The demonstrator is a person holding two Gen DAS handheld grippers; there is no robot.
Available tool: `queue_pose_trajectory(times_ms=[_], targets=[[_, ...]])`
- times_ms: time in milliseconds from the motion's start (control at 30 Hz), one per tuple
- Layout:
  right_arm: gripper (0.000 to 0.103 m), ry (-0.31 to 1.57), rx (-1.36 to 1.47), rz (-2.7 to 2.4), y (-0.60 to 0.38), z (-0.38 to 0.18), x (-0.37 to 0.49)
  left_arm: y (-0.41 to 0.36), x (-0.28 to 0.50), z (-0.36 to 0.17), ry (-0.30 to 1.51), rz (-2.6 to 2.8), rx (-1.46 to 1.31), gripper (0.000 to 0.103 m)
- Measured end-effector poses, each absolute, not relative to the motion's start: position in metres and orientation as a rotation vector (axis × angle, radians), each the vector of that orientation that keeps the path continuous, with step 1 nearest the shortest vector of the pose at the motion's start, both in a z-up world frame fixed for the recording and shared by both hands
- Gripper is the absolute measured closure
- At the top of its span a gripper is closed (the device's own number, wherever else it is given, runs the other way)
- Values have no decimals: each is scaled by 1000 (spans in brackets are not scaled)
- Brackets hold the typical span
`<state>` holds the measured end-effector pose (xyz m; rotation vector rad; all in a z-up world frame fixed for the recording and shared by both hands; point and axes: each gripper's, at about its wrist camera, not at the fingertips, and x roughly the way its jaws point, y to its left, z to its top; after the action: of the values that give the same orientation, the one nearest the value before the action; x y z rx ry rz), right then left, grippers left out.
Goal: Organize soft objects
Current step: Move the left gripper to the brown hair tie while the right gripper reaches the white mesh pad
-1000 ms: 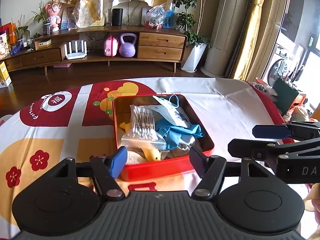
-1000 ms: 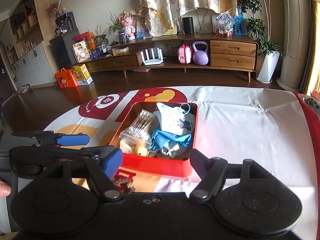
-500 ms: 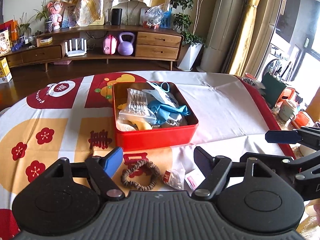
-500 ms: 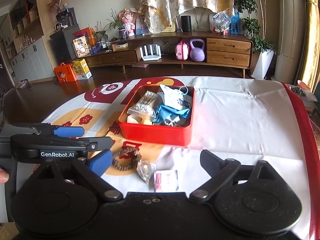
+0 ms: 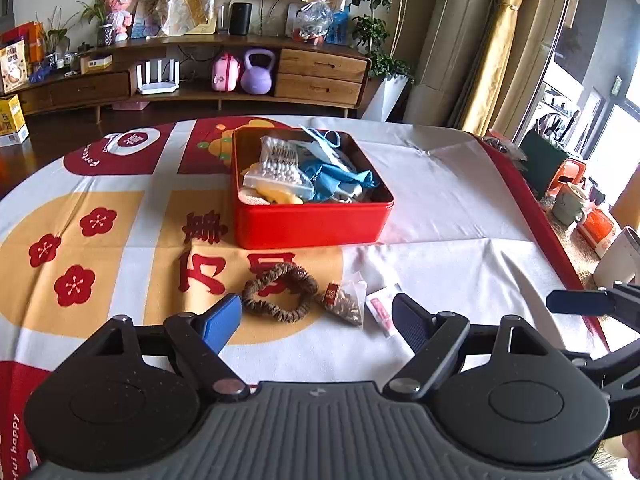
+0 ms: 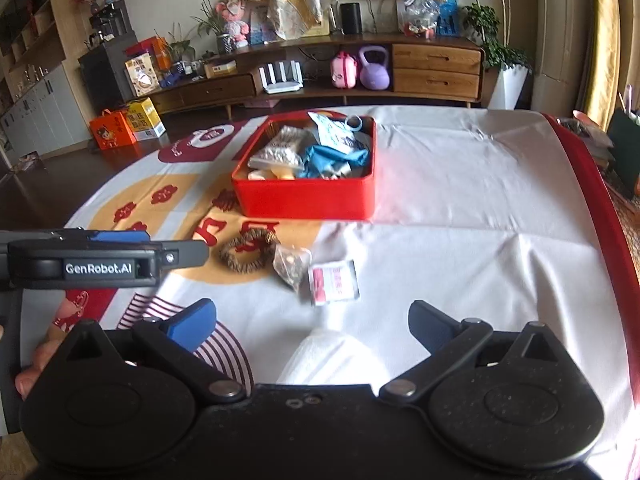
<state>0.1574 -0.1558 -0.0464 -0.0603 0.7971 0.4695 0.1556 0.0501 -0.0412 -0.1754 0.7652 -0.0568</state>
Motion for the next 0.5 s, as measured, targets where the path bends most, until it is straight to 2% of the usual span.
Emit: queue_pose_trajectory(times_ms=[500], targets=[[1,918,42,379,-163,-91,148,51,156,-84,845,-46,-138,20]])
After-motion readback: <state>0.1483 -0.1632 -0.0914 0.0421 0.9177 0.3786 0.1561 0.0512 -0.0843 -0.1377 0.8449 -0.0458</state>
